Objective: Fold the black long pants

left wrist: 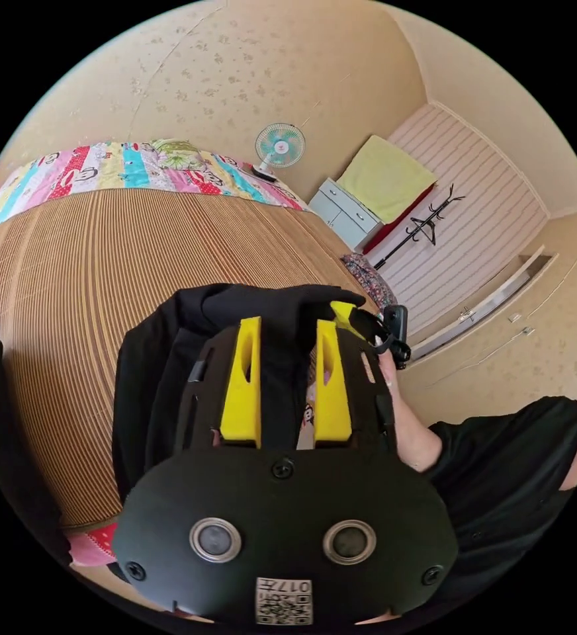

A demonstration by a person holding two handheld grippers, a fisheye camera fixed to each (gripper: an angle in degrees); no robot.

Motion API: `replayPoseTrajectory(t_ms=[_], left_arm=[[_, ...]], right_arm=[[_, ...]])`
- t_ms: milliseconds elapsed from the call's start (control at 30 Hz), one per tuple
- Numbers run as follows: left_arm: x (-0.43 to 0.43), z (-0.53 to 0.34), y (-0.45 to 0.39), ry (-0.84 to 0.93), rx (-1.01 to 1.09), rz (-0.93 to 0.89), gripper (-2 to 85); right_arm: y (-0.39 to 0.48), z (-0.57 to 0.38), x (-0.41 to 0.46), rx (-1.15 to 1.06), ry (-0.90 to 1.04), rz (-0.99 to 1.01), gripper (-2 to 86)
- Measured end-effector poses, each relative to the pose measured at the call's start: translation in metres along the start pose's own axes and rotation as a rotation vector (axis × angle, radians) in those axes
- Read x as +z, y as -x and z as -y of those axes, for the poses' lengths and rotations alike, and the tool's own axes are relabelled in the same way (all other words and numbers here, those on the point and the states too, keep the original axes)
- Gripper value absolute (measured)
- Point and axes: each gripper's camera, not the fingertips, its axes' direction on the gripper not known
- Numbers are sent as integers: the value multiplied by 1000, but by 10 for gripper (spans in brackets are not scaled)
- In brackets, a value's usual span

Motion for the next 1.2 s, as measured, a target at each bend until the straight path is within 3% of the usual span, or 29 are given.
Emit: replayPoseTrajectory(t_ms=[67,133,233,333,500,667,867,1033,1200], left_arm=[[-19,-11,-28,4,63,112,160],[-39,-17,-49,-44,131,114,153],[-87,-27,-63,-176,86,141,69],[-143,-42,-76,-301,135,14,34],[-235,-58,-116,-474,234,-38,10],[-364,-74,-124,-728,237,-201,-4],[-477,-92,-126,-836,229,-139,-7],[-520,-123,-140,-975,312,-248,-6],[-532,-113,-161,-1073,328,-110,-5]], right_arm=[[30,0,4,-74,1,71,7],[53,1,7,-141,22,141,6],[94,0,11,-242,77,159,5],[107,-1,-3,-199,19,277,5],[148,0,-29,-239,-38,393,7],[181,14,-79,-248,-223,525,9],[223,62,-130,-286,-321,627,12],[297,72,-154,-480,-353,469,11],[317,78,-141,-519,-442,420,11]])
